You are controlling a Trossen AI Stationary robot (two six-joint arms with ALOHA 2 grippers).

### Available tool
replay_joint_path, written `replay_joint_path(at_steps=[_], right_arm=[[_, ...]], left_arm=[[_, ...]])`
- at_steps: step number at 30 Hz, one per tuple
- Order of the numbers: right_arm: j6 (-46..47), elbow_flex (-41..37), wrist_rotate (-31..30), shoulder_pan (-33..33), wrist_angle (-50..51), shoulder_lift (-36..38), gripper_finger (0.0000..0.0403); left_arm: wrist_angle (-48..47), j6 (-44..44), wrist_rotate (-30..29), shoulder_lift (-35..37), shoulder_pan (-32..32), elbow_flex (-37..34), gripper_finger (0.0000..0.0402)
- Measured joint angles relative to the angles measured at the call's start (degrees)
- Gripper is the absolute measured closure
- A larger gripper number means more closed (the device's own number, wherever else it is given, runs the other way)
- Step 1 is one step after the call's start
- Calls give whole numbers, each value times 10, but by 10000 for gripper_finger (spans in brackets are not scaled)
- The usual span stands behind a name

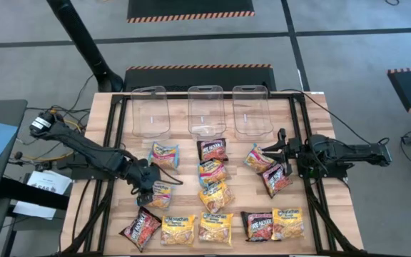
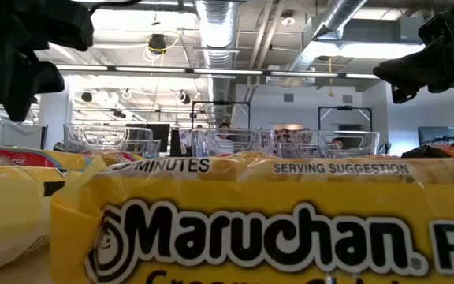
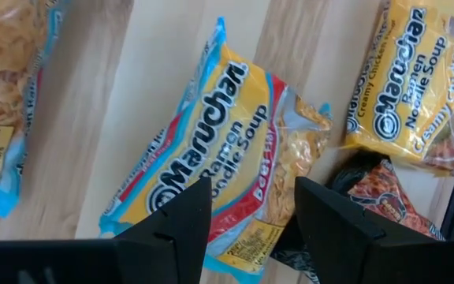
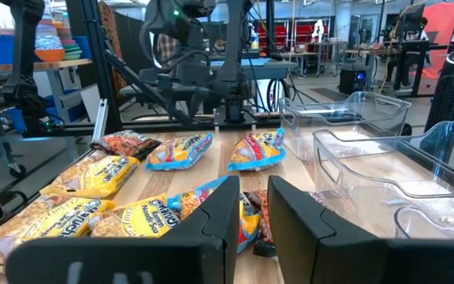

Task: Sort Maruchan noodles
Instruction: Put the blue noodle pack into the left transparent bin

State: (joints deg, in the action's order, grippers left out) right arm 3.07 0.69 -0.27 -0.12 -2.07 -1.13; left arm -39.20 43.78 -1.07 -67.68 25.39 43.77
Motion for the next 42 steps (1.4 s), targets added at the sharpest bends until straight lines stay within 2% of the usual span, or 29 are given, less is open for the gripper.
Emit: replay_joint_path(at_steps=[10, 16, 26, 33, 37, 42], right_arm=[[0, 0, 0, 0, 1, 0, 308], [0, 0, 0, 0, 2, 0, 308], [0, 0, 0, 0, 3, 0, 308], [0, 0, 0, 0, 3, 0, 308], [0, 0, 0, 0, 3, 0, 308], [0, 0, 0, 0, 3, 0, 308]], left_arm=[[2, 9, -53, -21, 44, 0, 232], [39, 0, -43, -80, 46, 0, 232], [46, 13, -46, -176, 46, 5, 232], [53, 45, -44, -196, 46, 7, 233], [59, 49, -47, -196, 46, 6, 257], [81, 43, -50, -196, 45, 3, 327]])
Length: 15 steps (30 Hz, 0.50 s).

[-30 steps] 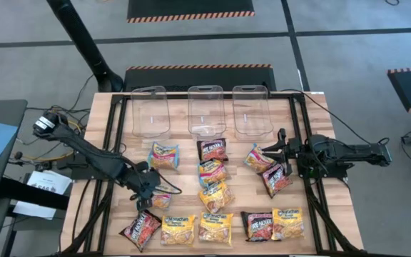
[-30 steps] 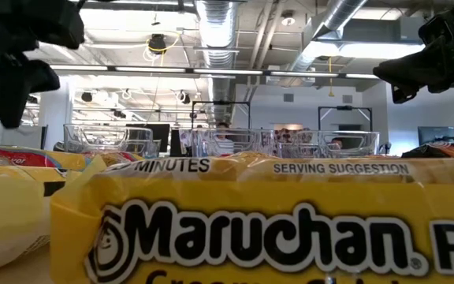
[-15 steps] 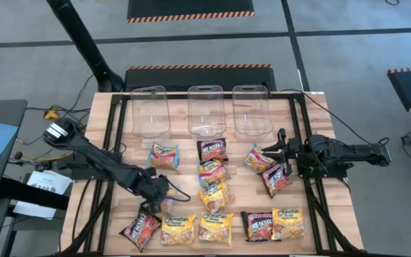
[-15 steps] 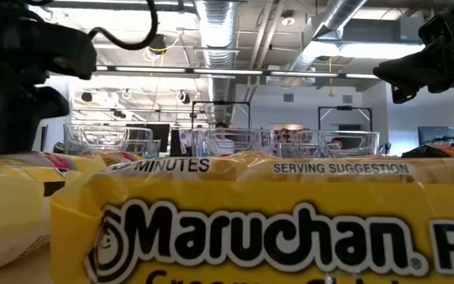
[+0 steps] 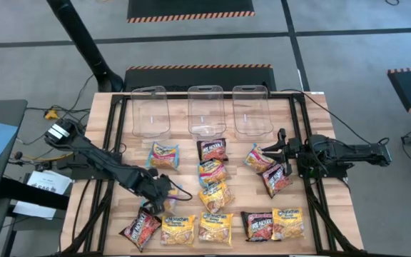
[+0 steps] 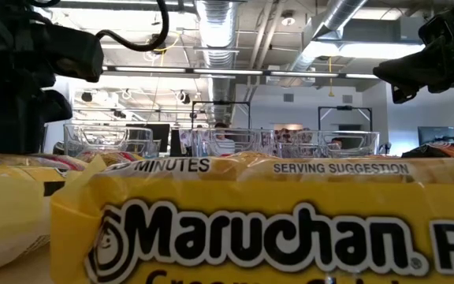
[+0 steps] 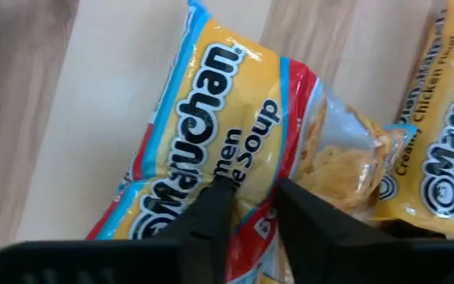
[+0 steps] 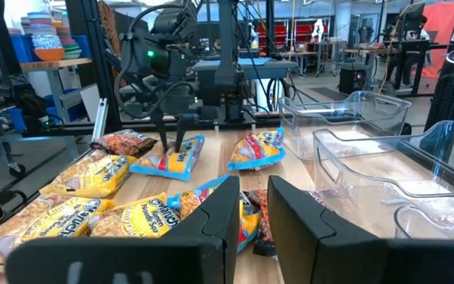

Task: Sort Maruchan noodles
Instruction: Put the blue noodle pack into the left transparent bin

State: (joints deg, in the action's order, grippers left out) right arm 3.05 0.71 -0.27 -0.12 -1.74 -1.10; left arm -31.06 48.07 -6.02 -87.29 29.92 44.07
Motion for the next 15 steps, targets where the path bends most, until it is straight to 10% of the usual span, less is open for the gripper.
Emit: replay_joint_path(at_steps=[4, 15], right_arm=[[0, 0, 0, 0, 0, 0, 308], [0, 0, -1, 0, 0, 0, 308]], left_arm=[[20, -17, 4, -1, 1, -1, 388], [32, -12, -1, 54, 1, -7, 401]])
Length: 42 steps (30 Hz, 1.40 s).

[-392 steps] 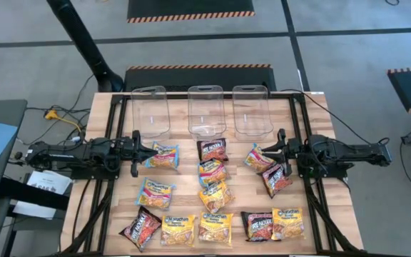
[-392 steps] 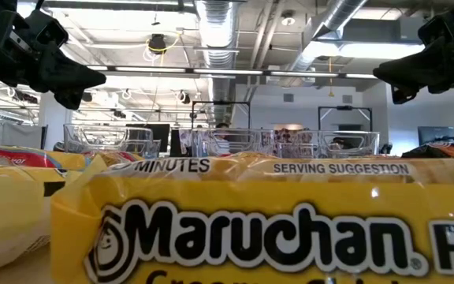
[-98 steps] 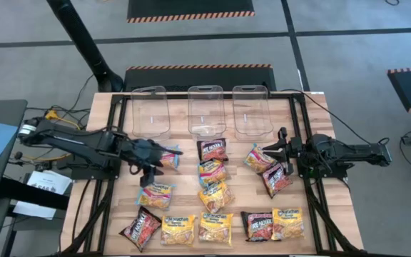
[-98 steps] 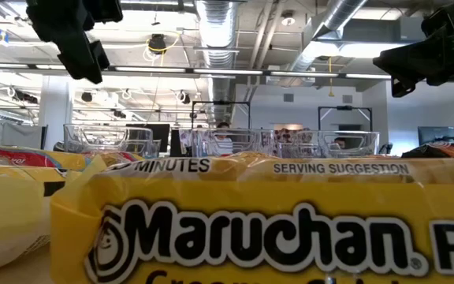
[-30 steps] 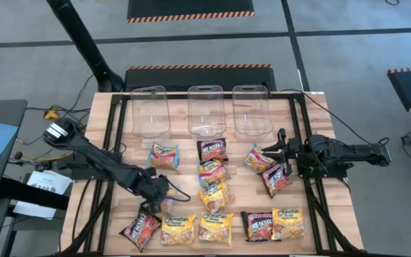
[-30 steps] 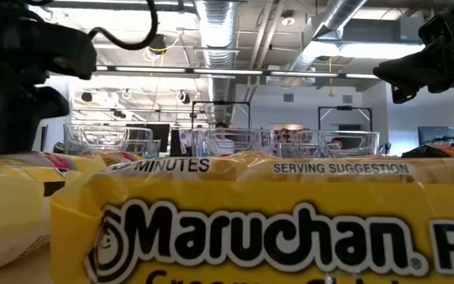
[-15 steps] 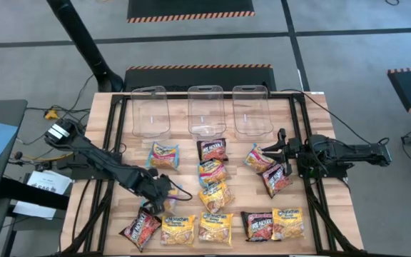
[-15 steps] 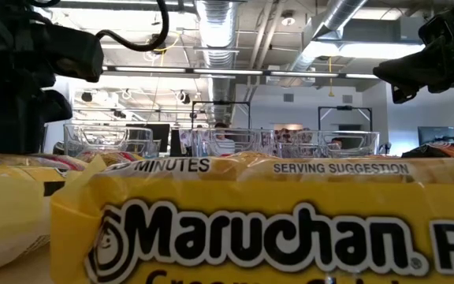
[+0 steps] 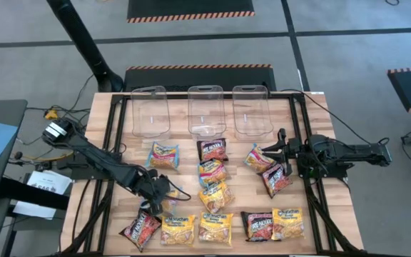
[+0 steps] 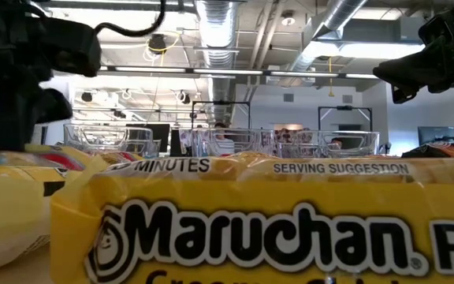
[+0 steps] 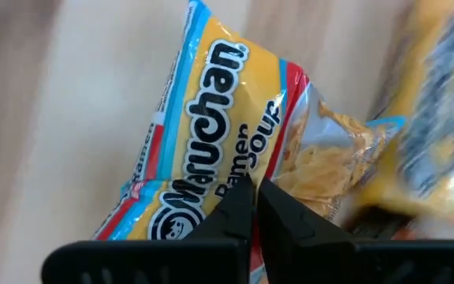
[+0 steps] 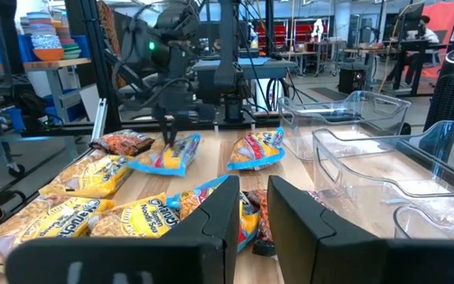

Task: Sort Maruchan noodles
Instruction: Put the blue noodle pack into the left transparent bin

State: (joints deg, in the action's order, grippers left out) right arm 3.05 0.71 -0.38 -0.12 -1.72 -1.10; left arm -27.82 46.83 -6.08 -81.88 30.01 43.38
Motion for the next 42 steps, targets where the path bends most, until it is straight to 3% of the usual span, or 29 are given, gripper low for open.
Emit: replay_joint_path(at_steps=[12, 24, 36, 38, 42], right_arm=[[0, 0, -1, 0, 0, 0, 308], [0, 0, -20, 0, -1, 0, 308], [0, 0, -43, 0, -3, 0, 308], [0, 0, -43, 0, -3, 0, 308], [0, 0, -43, 0, -3, 0, 308]], left_arm=[[2, -29, -84, 128, -5, 1, 401], [-3, -164, -321, 267, -24, 2, 401], [-12, -431, -599, 322, -156, 3, 401], [-12, -464, -621, 322, -190, 3, 401], [-12, -514, -609, 320, -265, 3, 401]])
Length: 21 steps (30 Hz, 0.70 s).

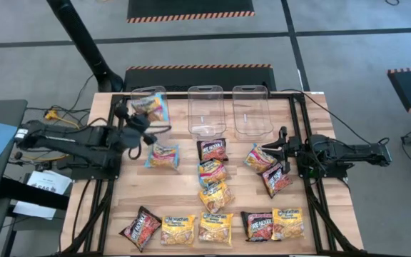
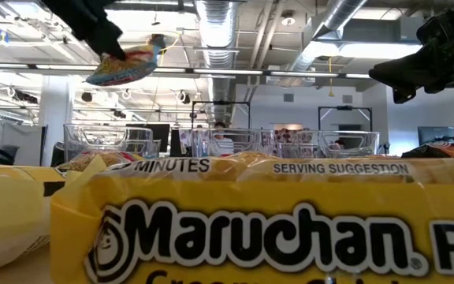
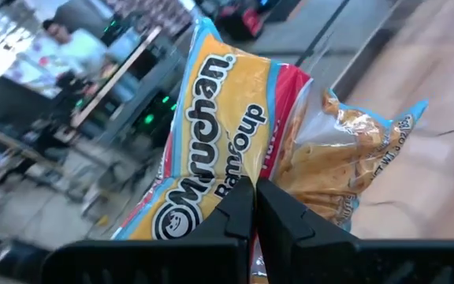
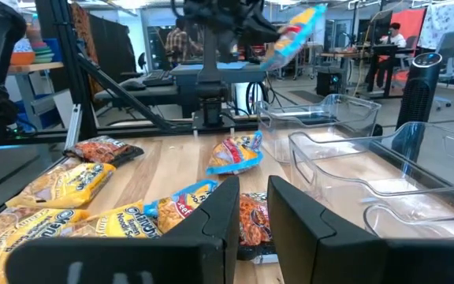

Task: Sort Maruchan noodles
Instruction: Put the blue noodle pack into the left transparent bin

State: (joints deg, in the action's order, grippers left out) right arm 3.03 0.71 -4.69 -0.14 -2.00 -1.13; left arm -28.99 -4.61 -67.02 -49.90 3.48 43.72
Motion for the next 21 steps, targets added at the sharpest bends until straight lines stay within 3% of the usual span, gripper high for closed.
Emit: replay_joint_path(at_steps=[6, 11, 21], right_arm=[[0, 0, 0, 0, 0, 0, 308], [0, 0, 0, 0, 0, 0, 308], [0, 0, 0, 0, -1, 0, 308]], left_arm=[[4, -53, 10, -5, -105, 0, 401], [18, -72, 71, -9, -179, 0, 401], [162, -192, 147, -64, -291, 1, 401]])
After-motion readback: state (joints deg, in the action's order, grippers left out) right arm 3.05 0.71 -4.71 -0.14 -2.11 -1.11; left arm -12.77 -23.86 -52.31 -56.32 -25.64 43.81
